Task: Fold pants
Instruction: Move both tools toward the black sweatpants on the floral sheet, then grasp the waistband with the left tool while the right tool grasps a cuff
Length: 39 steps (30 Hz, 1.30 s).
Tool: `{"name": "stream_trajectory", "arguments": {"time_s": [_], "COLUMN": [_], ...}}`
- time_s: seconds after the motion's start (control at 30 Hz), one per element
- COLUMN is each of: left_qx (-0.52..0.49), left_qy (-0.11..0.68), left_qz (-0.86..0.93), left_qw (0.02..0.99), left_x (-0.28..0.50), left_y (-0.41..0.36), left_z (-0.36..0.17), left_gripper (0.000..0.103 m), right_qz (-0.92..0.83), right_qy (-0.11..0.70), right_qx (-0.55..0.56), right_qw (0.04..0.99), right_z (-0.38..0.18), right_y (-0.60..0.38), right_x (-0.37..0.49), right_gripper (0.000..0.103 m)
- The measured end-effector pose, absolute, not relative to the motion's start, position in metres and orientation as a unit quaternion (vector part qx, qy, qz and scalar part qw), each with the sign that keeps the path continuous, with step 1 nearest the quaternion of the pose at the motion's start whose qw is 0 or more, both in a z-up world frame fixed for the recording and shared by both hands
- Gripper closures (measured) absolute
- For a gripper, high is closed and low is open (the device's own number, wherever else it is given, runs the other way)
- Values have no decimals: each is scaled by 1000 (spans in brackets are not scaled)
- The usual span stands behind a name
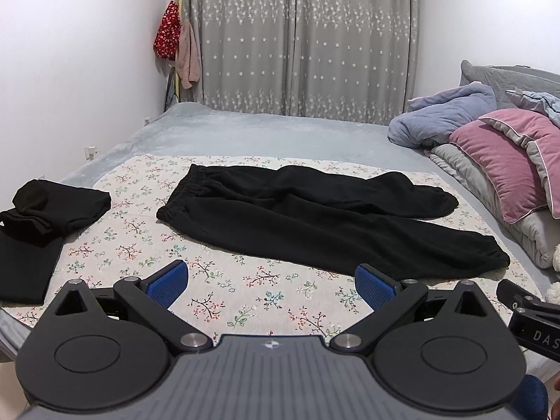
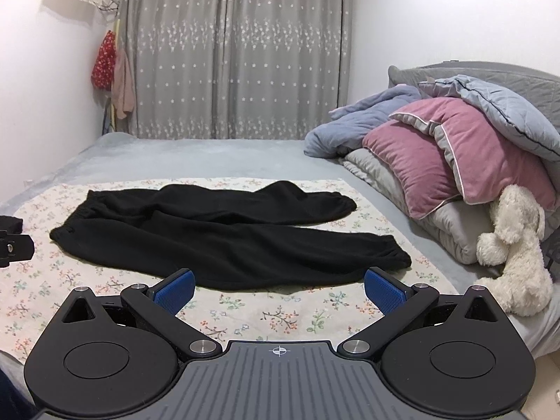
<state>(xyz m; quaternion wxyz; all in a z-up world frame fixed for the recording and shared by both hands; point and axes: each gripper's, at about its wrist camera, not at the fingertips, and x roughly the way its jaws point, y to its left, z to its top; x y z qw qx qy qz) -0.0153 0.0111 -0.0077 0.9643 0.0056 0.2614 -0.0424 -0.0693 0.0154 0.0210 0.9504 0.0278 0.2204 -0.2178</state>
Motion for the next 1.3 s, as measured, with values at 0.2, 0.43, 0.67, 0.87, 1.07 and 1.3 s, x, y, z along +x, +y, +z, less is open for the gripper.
{"name": "stream_trajectory", "arguments": {"time_s": [0.2,0.43,0.67,0.87,1.07,1.3], "left_qx": [-3,3,4,4,5,-4], "left_qy": [270,278,282,287,292,301], "left_qz": [-38,-43,-48,-46,-43,-39], "left_qw": [962,960,958,957,955,953], "left_x": [-7,4,20,31,42,68], "left_y": [11,7,3,-1,-2,9], "left_z": [-10,-13,-16,-21,-24,-29], "left_gripper": [2,2,2,2,2,2], "right_qz": [-220,-219,-220,-224,-222,-217], "right_qy": [222,226,227,234,240,243], "right_qx": [28,32,20,20,17,4], "right_qw": [950,949,948,946,945,945], "right_z": [20,15,11,6,1,-9], "right_y": [16,13,9,2,-1,-15], "right_x": [-66,-51,-35,-20,-5,20], "right_gripper": [0,0,0,0,0,0]}}
